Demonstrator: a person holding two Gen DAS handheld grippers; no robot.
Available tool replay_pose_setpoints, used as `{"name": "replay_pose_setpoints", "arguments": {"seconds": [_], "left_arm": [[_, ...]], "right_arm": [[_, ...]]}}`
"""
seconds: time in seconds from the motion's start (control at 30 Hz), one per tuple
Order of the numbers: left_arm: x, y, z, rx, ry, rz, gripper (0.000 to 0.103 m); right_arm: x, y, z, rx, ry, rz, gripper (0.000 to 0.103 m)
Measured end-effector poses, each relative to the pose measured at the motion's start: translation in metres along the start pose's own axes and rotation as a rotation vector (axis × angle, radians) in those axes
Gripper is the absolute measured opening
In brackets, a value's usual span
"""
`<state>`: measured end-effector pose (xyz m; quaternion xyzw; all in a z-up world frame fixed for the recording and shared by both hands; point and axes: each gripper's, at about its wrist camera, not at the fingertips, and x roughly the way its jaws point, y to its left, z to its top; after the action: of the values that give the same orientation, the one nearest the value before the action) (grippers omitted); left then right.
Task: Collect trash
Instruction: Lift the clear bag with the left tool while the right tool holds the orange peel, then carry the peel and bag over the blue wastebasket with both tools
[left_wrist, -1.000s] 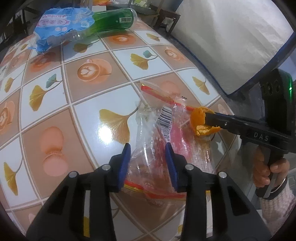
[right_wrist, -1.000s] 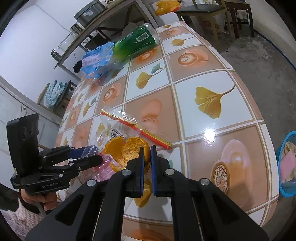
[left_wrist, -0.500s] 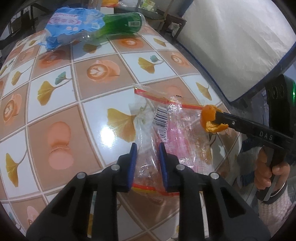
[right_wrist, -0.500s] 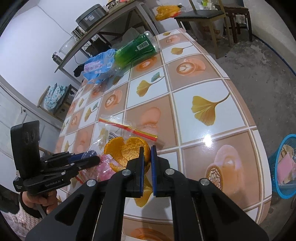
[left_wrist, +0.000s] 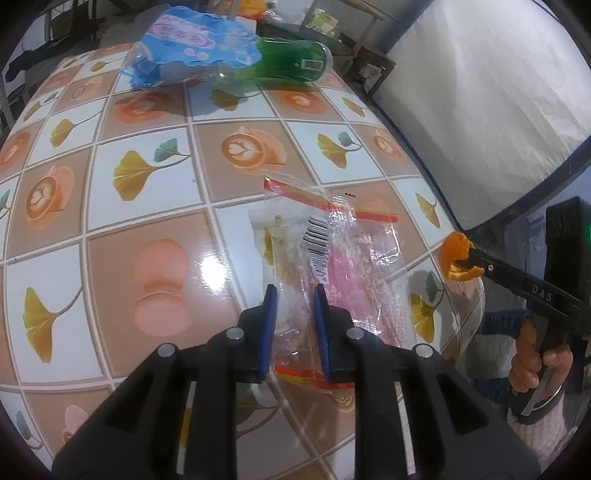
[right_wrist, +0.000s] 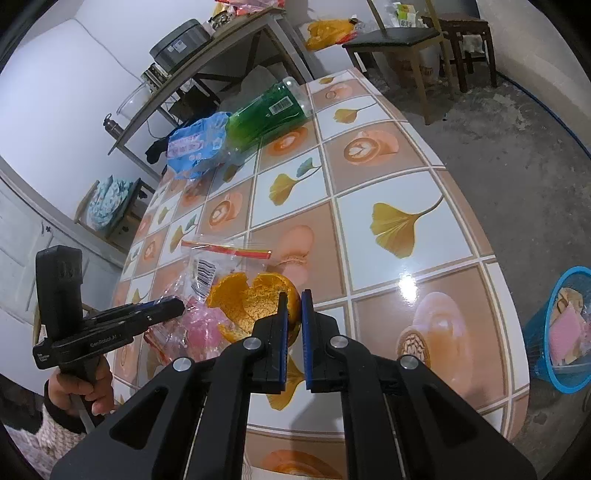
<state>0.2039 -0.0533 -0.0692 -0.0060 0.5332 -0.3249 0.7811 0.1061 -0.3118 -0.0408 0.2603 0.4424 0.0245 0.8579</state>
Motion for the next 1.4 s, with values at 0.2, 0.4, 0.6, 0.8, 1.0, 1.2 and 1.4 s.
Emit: {"name": "replay_pose_setpoints", "arguments": {"seconds": [0.2, 0.4, 0.6, 0.8, 1.0, 1.2, 1.4], "left_arm": [[-0.005, 0.007, 0.001, -0.025, -0.020, 0.000, 0.017], [-0.011, 0.010, 0.001, -0.040, -0.036, 0.000, 0.017], [-0.016, 0.009, 0.000, -0.050, -0.050, -0.003, 0.017], [-0.021, 0.005, 0.001, -0.049, -0.066, -0.013, 0.017], [-0.022, -0.003, 0.004, -0.042, -0.080, -0.033, 0.017], [-0.017, -0.016, 0.008, -0.025, -0.084, -0.062, 0.017], [-0.018, -0.032, 0.015, 0.002, -0.097, -0.085, 0.017]], "right_arm": [[-0.008, -0.002, 0.000, 0.006, -0.016, -0.008, 0.007], [-0.015, -0.004, -0.002, 0.009, -0.033, -0.016, 0.007], [-0.022, -0.005, -0.004, 0.013, -0.049, -0.024, 0.007], [-0.036, -0.008, -0.008, 0.024, -0.079, -0.035, 0.007], [-0.049, -0.012, -0.011, 0.037, -0.103, -0.048, 0.007], [-0.066, -0.015, -0.014, 0.051, -0.137, -0.063, 0.007], [-0.081, -0.026, -0.013, 0.079, -0.173, -0.084, 0.007]]}}
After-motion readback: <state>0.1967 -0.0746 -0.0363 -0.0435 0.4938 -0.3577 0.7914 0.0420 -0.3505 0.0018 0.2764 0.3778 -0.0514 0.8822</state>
